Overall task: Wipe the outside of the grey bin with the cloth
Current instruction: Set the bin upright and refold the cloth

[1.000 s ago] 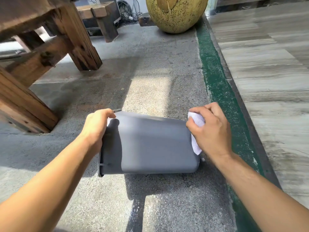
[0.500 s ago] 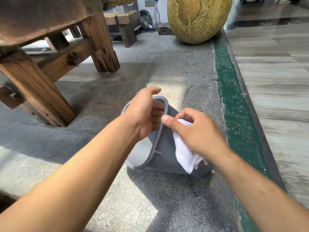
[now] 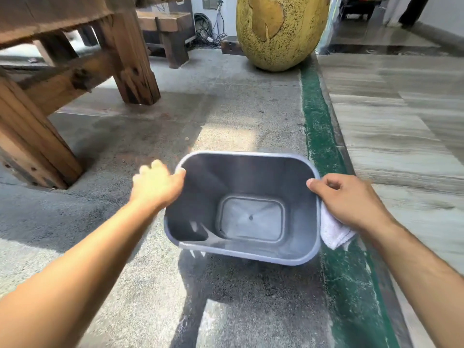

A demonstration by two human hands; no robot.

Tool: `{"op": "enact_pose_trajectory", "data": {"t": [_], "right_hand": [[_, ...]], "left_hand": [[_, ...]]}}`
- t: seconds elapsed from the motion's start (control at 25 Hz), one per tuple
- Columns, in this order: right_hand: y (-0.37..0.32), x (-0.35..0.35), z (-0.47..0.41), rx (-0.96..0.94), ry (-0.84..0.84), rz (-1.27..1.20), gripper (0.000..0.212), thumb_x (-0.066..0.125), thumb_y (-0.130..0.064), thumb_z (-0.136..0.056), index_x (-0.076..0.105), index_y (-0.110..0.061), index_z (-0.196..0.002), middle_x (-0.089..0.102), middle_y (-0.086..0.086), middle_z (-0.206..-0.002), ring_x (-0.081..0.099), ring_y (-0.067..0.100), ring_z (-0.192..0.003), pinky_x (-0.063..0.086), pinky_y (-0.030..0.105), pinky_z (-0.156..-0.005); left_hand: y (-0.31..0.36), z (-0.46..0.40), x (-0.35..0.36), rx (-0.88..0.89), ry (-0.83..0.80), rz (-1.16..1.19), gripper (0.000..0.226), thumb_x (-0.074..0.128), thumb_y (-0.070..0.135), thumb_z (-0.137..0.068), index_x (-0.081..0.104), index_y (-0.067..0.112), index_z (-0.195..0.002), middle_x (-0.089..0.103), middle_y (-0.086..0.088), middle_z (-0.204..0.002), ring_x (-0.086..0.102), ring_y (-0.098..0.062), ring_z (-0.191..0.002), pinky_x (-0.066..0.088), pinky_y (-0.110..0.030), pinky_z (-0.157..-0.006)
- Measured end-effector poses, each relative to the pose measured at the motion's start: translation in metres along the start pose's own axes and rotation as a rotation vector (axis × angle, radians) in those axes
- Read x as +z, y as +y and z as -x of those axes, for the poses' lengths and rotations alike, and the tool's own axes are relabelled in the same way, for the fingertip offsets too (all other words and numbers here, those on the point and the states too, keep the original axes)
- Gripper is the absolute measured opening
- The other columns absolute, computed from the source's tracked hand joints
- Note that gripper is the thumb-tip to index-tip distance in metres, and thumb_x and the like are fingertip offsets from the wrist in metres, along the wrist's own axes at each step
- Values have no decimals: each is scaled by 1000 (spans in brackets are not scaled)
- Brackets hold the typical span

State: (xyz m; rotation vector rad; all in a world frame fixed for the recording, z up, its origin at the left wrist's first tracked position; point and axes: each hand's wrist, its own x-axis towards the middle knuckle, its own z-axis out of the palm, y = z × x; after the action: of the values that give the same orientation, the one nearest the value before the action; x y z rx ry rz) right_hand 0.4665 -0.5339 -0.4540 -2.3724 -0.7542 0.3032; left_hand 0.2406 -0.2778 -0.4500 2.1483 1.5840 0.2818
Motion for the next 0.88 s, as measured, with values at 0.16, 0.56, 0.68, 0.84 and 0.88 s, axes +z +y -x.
{"op": "enact_pose_trajectory", "data": {"t": [0.16,0.56,0.68,0.84,0.88], "right_hand": [[6,26,-6,-1,11,-109,51,57,-59,-93,64,-10,-80,69,8,-70,65,29,-72,45,36,-64],[-17,82,-34,70,-212,-415,83,65,-76,-69,66,3,-96,72,27,-101,73,37,-74,57,46,-78],[-21,89,-31,49,-205,-445,86,66,-81,-67,64,2,-88,70,30,-98,61,24,-66,48,38,-71],[-16,91,-20,108,-190,-536,67,59,-75,-83,77,-12,-93,80,13,-89,76,32,-86,59,47,-89],[-15,90,-15,153,-188,-597,55,57,-67,-90,79,-17,-96,81,8,-89,77,30,-88,60,46,-87]], "left_hand": [[-31,-1,4,-187,-407,566,70,31,64,-100,65,6,-120,65,-33,-117,70,-45,-99,64,-51,-66],[-70,-21,-65,-241,-270,434,99,24,77,-95,65,-13,-88,71,-24,-60,70,-35,-48,59,-37,-48],[-76,-18,-61,-285,-273,313,90,28,71,-98,63,-10,-83,69,-24,-56,69,-34,-44,57,-36,-44],[-76,-24,-57,-318,-238,225,92,24,69,-98,69,-10,-82,70,-26,-65,67,-36,-59,53,-35,-54],[-77,-27,-56,-323,-208,242,89,25,68,-98,68,-8,-82,69,-25,-70,63,-34,-62,50,-35,-57]]}}
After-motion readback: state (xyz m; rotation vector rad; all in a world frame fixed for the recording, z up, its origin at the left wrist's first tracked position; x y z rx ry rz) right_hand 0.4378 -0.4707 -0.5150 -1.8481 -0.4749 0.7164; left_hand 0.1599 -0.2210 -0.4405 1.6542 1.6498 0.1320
